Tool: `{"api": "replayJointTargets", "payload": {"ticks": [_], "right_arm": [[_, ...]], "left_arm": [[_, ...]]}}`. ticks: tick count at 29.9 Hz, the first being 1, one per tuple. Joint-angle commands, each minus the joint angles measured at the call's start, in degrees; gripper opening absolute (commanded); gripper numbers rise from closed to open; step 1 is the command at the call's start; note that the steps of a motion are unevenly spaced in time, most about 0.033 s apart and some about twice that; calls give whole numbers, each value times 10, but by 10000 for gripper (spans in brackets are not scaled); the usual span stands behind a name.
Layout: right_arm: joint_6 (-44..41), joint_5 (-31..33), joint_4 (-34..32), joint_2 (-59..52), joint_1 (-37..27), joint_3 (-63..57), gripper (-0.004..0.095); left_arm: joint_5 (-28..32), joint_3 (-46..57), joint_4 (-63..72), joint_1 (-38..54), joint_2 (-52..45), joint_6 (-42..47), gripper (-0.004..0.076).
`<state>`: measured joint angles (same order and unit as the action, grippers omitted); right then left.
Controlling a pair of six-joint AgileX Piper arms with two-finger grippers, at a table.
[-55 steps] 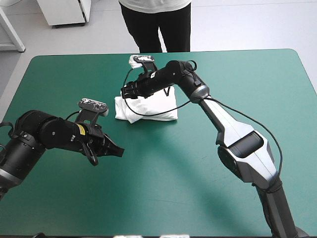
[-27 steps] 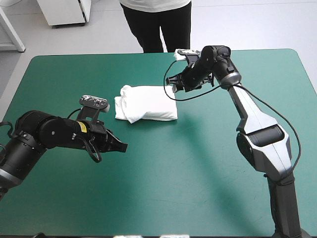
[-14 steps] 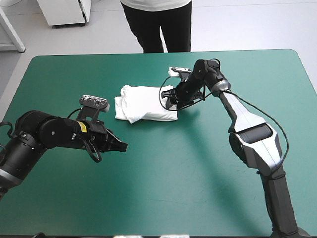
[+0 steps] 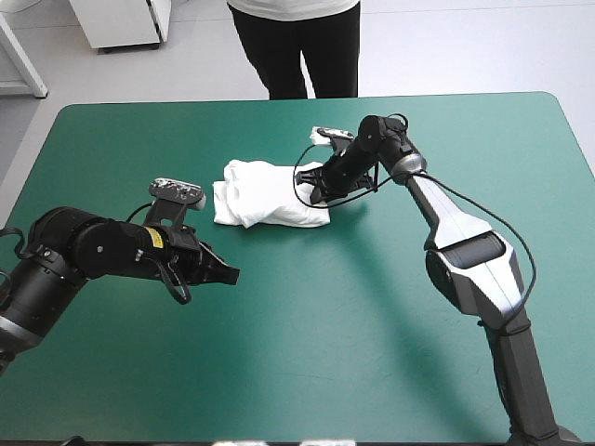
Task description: Fold the cloth
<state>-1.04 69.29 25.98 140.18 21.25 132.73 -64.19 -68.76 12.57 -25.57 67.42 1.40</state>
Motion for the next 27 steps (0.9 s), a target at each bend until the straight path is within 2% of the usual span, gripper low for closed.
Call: {"api": "replayJointTargets", "payload": {"ticks": [1, 4, 5, 8, 15, 20, 27], "right_arm": [[-20, 21, -94, -38, 6, 6, -14], [-48, 19, -177, -53, 4, 6, -16], [-56, 12, -186, -58, 0, 6, -17], [-59, -6, -205, -69, -14, 6, -17], [-62, -4, -243, -74, -59, 6, -17], [-59, 22, -260, -74, -119, 6, -17], [-48, 23, -291, -86, -219, 1, -17]], "left_arm": [[12, -14, 15, 1, -14, 3, -10], [-1, -14, 15, 1, -14, 3, -10], [-1, -14, 15, 1, -14, 3, -10], [-4, -14, 18, 1, -14, 3, -10], [-11, -14, 18, 1, -14, 3, -10], [-10, -14, 18, 1, -14, 3, -10], [-6, -14, 15, 1, -14, 1, -10]]}}
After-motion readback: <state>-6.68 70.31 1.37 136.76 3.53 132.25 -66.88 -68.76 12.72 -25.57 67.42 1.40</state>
